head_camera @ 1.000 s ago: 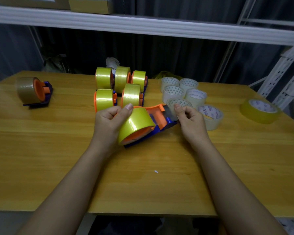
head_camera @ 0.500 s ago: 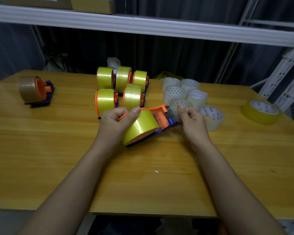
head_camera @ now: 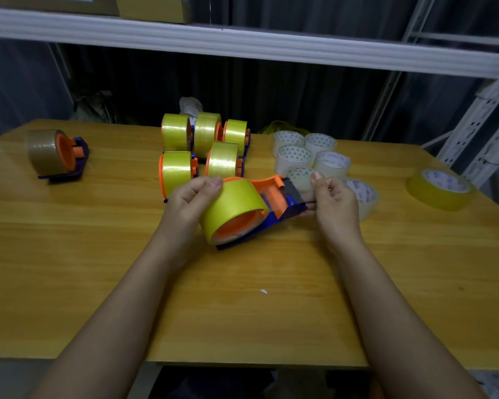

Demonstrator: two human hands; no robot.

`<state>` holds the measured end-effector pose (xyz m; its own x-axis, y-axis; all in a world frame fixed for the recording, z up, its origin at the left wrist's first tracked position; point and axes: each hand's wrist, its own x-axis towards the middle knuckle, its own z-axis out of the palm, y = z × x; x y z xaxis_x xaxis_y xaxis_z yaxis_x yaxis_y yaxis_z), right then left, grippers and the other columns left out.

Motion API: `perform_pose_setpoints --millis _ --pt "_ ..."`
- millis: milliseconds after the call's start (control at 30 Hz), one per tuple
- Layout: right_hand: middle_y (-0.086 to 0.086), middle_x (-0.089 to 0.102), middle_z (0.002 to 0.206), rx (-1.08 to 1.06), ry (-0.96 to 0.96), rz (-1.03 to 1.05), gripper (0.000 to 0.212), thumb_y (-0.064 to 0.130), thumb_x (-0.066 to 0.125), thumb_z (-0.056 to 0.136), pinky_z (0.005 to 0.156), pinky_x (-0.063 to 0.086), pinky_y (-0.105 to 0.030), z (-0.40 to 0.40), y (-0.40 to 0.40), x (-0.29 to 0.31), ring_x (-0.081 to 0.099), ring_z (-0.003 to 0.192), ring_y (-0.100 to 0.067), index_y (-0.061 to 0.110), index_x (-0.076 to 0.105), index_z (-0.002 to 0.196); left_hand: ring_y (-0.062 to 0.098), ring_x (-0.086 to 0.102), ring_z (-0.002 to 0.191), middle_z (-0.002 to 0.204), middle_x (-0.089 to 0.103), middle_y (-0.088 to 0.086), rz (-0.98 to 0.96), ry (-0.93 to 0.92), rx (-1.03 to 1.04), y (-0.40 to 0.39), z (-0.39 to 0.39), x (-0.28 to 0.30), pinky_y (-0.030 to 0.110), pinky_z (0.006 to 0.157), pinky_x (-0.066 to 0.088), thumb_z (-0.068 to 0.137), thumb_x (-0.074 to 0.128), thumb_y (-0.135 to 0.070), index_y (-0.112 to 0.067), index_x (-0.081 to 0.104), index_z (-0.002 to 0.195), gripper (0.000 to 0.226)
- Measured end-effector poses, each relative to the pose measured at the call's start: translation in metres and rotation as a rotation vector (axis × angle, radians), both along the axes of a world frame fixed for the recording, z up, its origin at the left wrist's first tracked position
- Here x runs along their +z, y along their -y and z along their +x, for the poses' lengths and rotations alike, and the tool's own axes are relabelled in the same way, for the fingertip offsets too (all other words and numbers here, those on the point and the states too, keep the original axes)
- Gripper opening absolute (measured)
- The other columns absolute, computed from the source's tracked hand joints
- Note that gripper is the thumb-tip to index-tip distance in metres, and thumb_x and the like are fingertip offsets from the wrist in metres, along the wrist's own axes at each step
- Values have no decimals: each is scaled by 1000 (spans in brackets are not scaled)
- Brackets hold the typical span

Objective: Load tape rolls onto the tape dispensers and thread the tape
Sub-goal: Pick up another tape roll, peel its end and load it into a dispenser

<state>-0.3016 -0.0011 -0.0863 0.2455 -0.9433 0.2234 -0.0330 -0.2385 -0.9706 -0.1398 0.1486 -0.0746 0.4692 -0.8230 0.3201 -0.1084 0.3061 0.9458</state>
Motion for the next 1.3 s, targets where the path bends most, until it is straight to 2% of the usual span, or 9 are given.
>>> perform_pose_setpoints --millis 233,367,500,600,767,967,1067,1167,1300 --pt "6 64 64 -77 122 -71 30 30 57 96 56 57 -25 -6 -2 9 66 66 -9 14 54 71 18 41 73 76 43 7 48 124 -24 0 1 -1 28 61 31 84 48 -26 -17 50 73 14" --pt "6 61 57 -75 123 -144 29 29 59 95 53 55 -27 -5 -5 11 63 58 -8 17 55 68 8 59 69 69 60 -8 145 103 -12 4 -3 0 25 64 44 85 59 -46 -21 58 76 26" --pt "5 60 56 -73 93 -167 31 31 59 95 57 56 -37 -5 -5 10 62 55 -10 17 55 68 27 67 87 86 68 5 214 92 16 5 -4 1 47 77 55 68 74 -57 -24 65 79 37" --pt "-2 63 63 -69 47 -160 31 33 57 96 61 56 -40 -5 -5 9 64 59 -15 16 54 70 25 68 87 91 69 4 202 75 16 3 -2 1 50 80 54 70 70 -52 -28 69 82 27" --pt "3 63 60 -78 24 -144 32 33 53 98 52 51 -25 -5 -4 10 60 52 -10 19 52 68 21 67 88 92 69 0 198 55 -46 1 2 -2 42 76 52 78 61 -42 -29 70 87 19" --pt "3 62 58 -67 41 -143 31 32 52 98 49 49 -21 -6 -4 10 58 50 -8 18 53 70 8 62 74 74 64 -11 166 39 -61 1 2 0 27 64 45 77 56 -35 -31 69 73 14" --pt "4 62 54 -57 67 -130 32 35 56 95 50 50 -21 -7 -5 12 58 49 -10 17 54 68 7 61 71 70 63 -11 168 83 -19 2 2 0 30 65 44 77 57 -40 -33 68 69 15" --pt "6 62 53 -34 85 -90 32 33 58 94 49 52 -20 -7 -3 14 59 49 -8 14 58 68 18 67 80 81 69 -3 189 110 36 4 2 -1 41 70 53 64 65 -60 -34 69 73 28" --pt "7 64 56 -7 73 -57 31 31 57 95 49 52 -17 -5 -1 13 62 53 -3 11 63 72 16 68 80 82 69 -6 193 102 91 4 0 -2 45 73 56 63 72 -54 -29 69 76 28"
